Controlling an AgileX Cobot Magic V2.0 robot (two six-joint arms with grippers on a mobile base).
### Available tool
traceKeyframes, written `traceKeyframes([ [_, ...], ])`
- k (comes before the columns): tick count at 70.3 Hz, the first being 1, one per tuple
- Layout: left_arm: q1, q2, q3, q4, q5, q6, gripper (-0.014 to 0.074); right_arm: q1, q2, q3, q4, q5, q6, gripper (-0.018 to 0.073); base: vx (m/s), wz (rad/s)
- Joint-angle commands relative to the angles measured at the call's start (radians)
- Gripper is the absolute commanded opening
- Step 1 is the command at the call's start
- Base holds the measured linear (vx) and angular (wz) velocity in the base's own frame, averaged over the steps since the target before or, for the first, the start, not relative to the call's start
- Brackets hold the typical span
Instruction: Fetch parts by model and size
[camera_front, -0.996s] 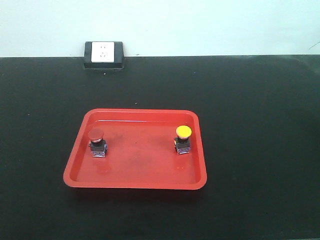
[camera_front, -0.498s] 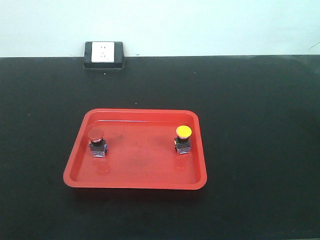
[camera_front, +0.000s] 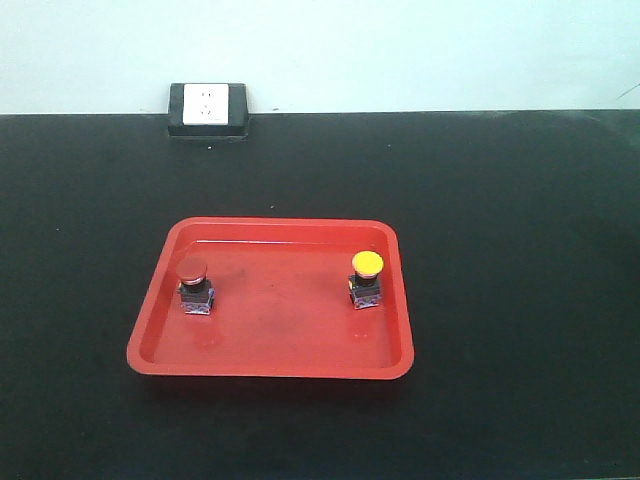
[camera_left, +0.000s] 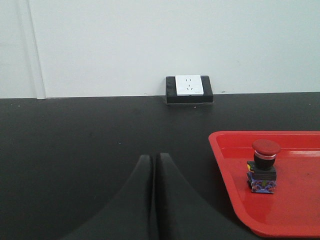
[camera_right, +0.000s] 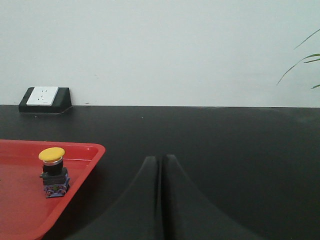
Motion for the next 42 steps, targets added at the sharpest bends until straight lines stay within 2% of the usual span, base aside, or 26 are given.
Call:
traceKeyframes([
  [1, 0.001, -0.012, -0.011, -0.006, -0.078, -0.005, -0.0008, -0.005, -0.009, 0.006, -0.003, -0.076, -0.009, -0.001, 0.0, 0.0],
  [42, 0.001, -0.012, -0.011, -0.006, -0.078, -0.005, -0.0008, -0.005, -0.009, 0.006, -0.003, -0.075, -0.009, -0.001, 0.0, 0.0],
])
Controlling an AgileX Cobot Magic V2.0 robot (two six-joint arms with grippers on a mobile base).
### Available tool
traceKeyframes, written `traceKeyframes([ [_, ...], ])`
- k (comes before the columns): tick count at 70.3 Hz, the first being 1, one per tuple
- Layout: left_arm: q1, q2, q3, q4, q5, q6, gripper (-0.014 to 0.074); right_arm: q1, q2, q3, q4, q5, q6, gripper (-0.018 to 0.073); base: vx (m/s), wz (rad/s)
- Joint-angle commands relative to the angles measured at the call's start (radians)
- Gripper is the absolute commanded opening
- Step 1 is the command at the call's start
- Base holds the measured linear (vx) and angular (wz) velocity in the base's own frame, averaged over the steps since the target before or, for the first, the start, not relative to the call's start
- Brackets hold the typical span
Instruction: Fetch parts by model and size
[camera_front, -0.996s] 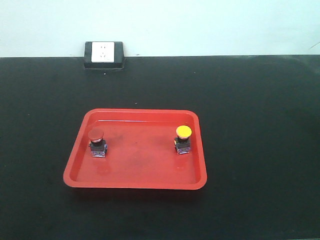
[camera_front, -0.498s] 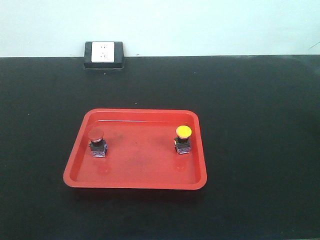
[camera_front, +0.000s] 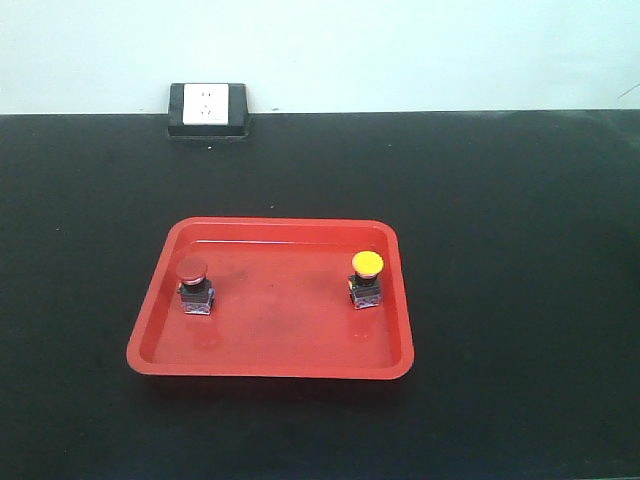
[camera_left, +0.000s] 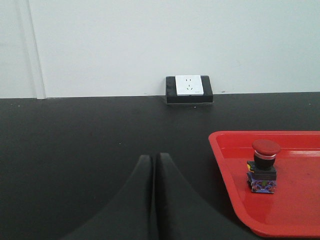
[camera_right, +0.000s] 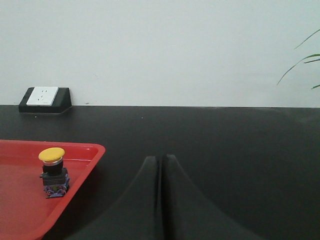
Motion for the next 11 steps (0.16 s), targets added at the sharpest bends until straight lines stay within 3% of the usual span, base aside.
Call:
traceKeyframes([
  [1, 0.001, -0.012, -0.011, -0.006, -0.078, -0.005, -0.0008, -0.005, -0.009, 0.006, -0.003, -0.073, -0.009, -0.001, 0.0, 0.0],
  [11, 0.001, -0.012, -0.011, -0.006, -0.078, -0.005, -0.0008, -0.005, -0.009, 0.006, -0.003, -0.073, -0.009, -0.001, 0.0, 0.0],
])
